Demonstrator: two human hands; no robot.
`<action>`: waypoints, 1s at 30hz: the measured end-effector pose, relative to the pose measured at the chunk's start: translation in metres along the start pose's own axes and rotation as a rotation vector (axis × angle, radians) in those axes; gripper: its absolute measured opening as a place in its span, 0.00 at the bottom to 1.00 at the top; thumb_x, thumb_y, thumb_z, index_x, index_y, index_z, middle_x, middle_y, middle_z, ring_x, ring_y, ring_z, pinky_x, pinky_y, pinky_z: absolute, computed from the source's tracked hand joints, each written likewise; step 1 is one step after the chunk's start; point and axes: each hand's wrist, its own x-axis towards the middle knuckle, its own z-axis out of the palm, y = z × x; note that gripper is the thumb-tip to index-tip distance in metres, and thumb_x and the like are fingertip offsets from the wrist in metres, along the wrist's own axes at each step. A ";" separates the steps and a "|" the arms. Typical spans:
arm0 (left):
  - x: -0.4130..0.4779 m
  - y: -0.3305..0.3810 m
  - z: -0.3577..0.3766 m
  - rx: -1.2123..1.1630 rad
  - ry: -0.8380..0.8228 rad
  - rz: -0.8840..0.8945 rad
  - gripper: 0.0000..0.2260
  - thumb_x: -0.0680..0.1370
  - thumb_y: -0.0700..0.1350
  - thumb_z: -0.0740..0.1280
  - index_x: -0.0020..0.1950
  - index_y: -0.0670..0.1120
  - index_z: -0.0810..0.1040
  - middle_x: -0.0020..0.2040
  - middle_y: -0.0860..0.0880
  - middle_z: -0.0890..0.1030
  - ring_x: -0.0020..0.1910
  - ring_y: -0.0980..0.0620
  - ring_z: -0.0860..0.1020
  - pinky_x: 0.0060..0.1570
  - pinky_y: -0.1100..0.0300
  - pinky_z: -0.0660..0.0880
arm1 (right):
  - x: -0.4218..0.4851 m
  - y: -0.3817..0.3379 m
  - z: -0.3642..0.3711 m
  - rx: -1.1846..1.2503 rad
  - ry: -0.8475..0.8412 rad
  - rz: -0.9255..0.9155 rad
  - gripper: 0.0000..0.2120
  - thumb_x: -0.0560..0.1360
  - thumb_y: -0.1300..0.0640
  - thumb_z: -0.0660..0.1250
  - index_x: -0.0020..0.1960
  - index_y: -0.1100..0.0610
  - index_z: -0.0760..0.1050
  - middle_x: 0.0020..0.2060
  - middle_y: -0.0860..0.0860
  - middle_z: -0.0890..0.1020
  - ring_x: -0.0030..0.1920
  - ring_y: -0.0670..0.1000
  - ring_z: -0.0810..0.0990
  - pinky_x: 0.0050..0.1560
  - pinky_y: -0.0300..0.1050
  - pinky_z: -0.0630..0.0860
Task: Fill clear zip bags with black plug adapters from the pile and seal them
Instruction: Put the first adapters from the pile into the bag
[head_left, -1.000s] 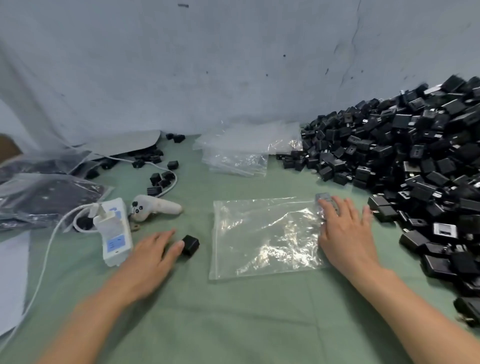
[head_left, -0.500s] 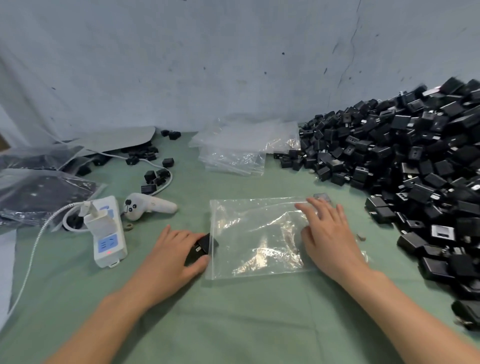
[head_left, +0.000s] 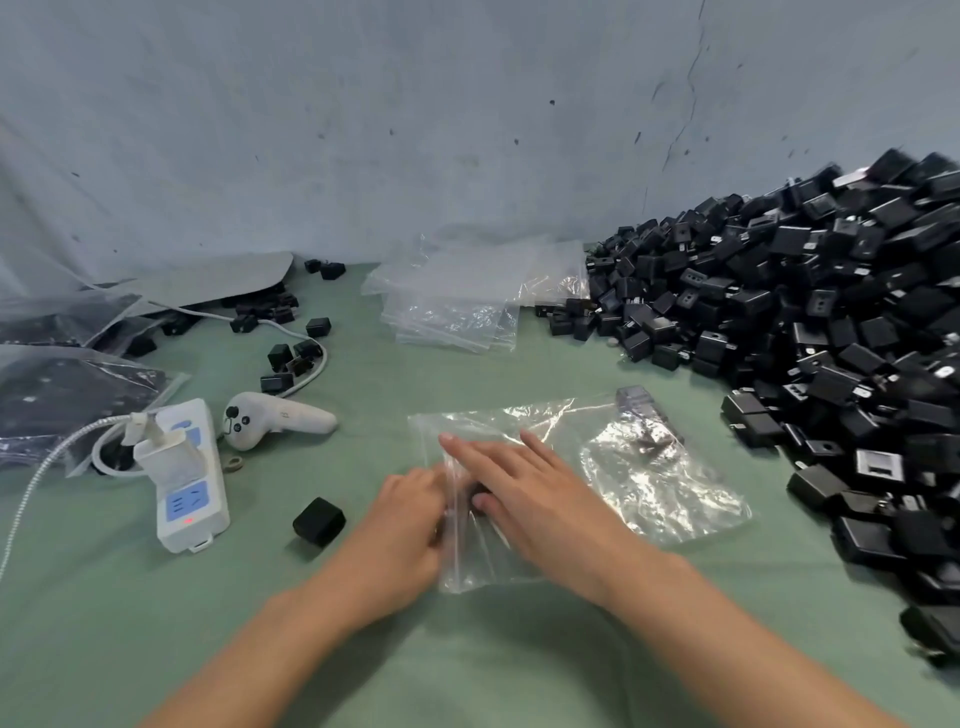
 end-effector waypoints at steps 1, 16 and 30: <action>-0.003 -0.001 0.002 -0.014 -0.026 0.002 0.12 0.75 0.54 0.60 0.57 0.57 0.73 0.53 0.60 0.75 0.56 0.59 0.71 0.61 0.64 0.63 | 0.000 0.001 -0.001 -0.011 -0.006 -0.023 0.30 0.83 0.59 0.59 0.81 0.44 0.52 0.75 0.47 0.68 0.75 0.49 0.64 0.80 0.47 0.44; -0.014 -0.010 -0.018 0.091 0.001 0.125 0.10 0.81 0.56 0.61 0.59 0.58 0.79 0.55 0.62 0.78 0.57 0.60 0.71 0.61 0.62 0.64 | 0.005 -0.015 -0.011 -0.027 0.154 -0.150 0.33 0.64 0.70 0.74 0.65 0.50 0.77 0.50 0.48 0.79 0.46 0.52 0.78 0.52 0.48 0.75; 0.012 0.007 -0.014 0.013 -0.125 0.043 0.22 0.74 0.68 0.58 0.59 0.57 0.78 0.55 0.64 0.73 0.58 0.65 0.68 0.58 0.74 0.65 | 0.016 -0.019 -0.025 0.000 0.109 -0.118 0.22 0.67 0.66 0.73 0.58 0.51 0.76 0.57 0.50 0.76 0.55 0.54 0.75 0.60 0.48 0.68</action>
